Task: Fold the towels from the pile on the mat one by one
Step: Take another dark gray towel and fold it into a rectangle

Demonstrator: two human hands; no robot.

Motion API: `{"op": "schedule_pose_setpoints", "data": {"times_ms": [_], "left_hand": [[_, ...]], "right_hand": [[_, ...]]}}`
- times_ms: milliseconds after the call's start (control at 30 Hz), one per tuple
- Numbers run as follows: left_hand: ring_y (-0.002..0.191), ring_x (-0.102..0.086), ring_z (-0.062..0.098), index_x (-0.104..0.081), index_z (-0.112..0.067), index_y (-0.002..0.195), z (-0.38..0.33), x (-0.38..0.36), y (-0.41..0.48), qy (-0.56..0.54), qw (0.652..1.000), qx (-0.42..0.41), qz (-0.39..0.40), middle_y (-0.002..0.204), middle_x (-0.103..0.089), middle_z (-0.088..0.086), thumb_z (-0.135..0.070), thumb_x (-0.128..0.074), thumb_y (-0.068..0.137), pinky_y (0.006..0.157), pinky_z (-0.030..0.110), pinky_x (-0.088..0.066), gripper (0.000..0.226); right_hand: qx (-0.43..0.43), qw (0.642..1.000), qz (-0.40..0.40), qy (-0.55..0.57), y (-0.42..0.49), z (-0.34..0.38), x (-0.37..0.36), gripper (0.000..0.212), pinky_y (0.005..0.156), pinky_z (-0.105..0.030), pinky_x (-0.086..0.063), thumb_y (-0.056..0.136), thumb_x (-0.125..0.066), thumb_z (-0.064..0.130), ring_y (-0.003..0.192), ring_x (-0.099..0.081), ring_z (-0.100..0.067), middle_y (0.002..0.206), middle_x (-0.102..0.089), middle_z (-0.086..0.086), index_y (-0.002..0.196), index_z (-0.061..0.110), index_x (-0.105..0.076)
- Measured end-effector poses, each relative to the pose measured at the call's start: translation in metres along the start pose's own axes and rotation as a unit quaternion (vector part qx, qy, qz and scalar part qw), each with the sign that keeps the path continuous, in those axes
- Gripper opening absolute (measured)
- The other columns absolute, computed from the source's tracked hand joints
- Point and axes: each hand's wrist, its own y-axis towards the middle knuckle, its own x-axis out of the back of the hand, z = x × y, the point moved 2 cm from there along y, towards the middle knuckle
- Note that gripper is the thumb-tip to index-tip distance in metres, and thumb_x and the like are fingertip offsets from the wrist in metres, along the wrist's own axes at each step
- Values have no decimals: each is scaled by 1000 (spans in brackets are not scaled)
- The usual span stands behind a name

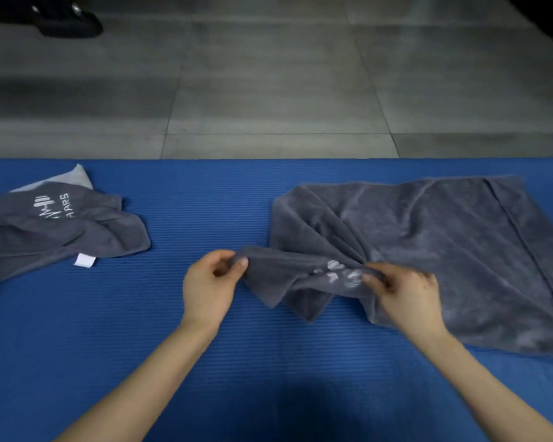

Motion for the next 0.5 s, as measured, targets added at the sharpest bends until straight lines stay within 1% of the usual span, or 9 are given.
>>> {"op": "schedule_pose_setpoints", "data": {"times_ms": [33,100,133,167,200,267,300,400,500], "left_hand": [[71,-63,4,-66,-24,79,-8,8,0,3,1000,-24,4,75,-68,-9,-17,-72,80,70,18,-48,8],[74,-63,0,-66,-28,79,-19,18,-5,17,997,-70,28,78,-69,-12,-13,-73,78,71,13,-49,16],[75,-64,0,-67,-29,79,-22,20,-8,18,995,-88,41,79,-69,-13,-9,-73,78,73,13,-50,20],[76,-64,0,-68,-28,79,-23,20,-13,24,992,-112,47,80,-69,-14,-5,-72,77,73,13,-50,23],[77,-63,-1,-69,-25,79,-24,19,-17,39,986,-153,46,81,-68,-16,-3,-71,77,72,13,-50,22],[80,-61,-2,-71,-19,79,-25,13,-27,88,958,-268,55,84,-65,-16,-7,-66,77,70,10,-47,13],[81,-60,-1,-70,-18,80,-23,8,-35,109,938,-320,77,88,-64,-15,-10,-62,77,71,10,-46,12],[83,-58,2,-70,-18,83,-8,-6,-60,153,888,-406,153,90,-66,-11,-9,-56,80,75,10,-42,17],[84,-57,2,-71,-18,86,15,-5,-66,162,890,-392,169,90,-68,-10,-11,-53,81,79,8,-41,20]], "right_hand": [[-23,996,84,-10,0,-7,10,21,87,-37,-40,86,-64,34,97,-66,-20,97,-74,2,105,33,-71],[-11,973,230,-9,-1,-12,25,26,99,-36,-39,87,-62,32,111,-60,-12,112,-67,15,111,43,-65],[3,964,264,4,0,-11,29,28,102,-38,-38,87,-62,29,113,-57,-10,115,-64,18,110,45,-64],[14,964,265,19,3,-5,34,27,103,-40,-37,86,-64,27,114,-57,-11,115,-62,19,108,43,-65],[35,971,232,35,8,6,39,26,102,-43,-39,85,-65,27,113,-57,-12,114,-63,18,106,41,-67],[123,978,156,60,20,38,42,24,95,-46,-43,84,-65,33,107,-60,-15,110,-66,15,108,35,-68],[165,972,148,75,27,58,41,26,93,-45,-44,85,-63,37,105,-60,-14,109,-67,15,111,34,-68],[238,950,197,52,52,104,21,34,95,-41,-42,91,-55,40,106,-58,-15,109,-67,10,123,31,-60],[268,928,254,-56,83,131,-13,40,101,-39,-36,93,-49,43,116,-52,-21,117,-65,6,132,32,-51]]}}
